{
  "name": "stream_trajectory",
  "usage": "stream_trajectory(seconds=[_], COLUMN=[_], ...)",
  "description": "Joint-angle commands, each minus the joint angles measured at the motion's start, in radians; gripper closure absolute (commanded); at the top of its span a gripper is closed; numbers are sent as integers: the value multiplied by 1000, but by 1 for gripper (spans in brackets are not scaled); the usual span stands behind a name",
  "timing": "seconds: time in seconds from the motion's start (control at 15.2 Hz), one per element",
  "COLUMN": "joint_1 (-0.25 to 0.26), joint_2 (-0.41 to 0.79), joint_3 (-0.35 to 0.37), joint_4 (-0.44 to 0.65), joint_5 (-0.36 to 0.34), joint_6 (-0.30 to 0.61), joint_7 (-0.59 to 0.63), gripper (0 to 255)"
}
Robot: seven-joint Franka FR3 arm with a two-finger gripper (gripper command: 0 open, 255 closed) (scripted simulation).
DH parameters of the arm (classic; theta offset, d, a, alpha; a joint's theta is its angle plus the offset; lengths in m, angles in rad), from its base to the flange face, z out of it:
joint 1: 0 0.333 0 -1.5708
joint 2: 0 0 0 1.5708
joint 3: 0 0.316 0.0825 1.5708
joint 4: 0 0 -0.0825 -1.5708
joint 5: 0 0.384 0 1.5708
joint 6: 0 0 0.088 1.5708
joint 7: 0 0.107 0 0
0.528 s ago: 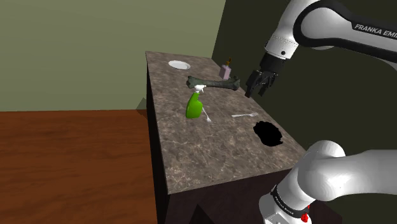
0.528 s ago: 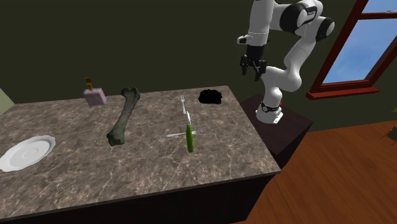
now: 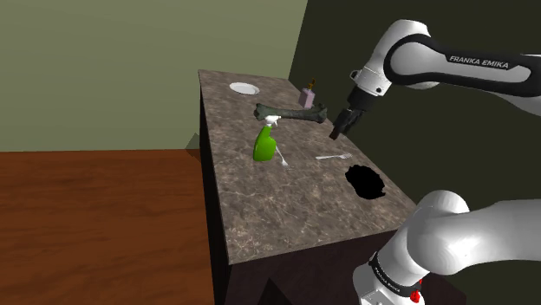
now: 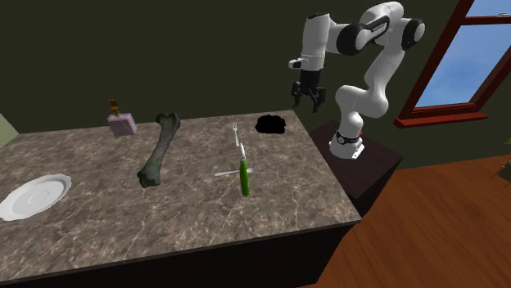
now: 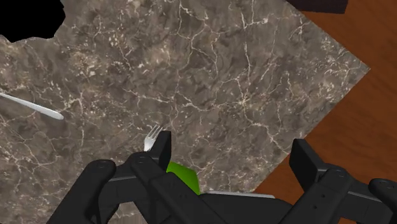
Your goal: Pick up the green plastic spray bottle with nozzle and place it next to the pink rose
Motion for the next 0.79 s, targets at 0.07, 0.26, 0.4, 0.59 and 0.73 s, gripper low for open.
stream_trajectory(seconds=[0.07, 0.26, 0.4, 0.59, 0.73], joint_1=[33, 82, 126, 209, 274], joint_2=[71, 158, 226, 342, 430], joint_3=[-97, -195, -264, -372, -448], joint_4=[-7, 2, 21, 68, 112], joint_5=[-11, 2, 27, 99, 174], joint_6=[110, 213, 274, 351, 387], joint_7=[-171, -341, -461, -656, -800], gripper=[0, 0, 0, 0, 0])
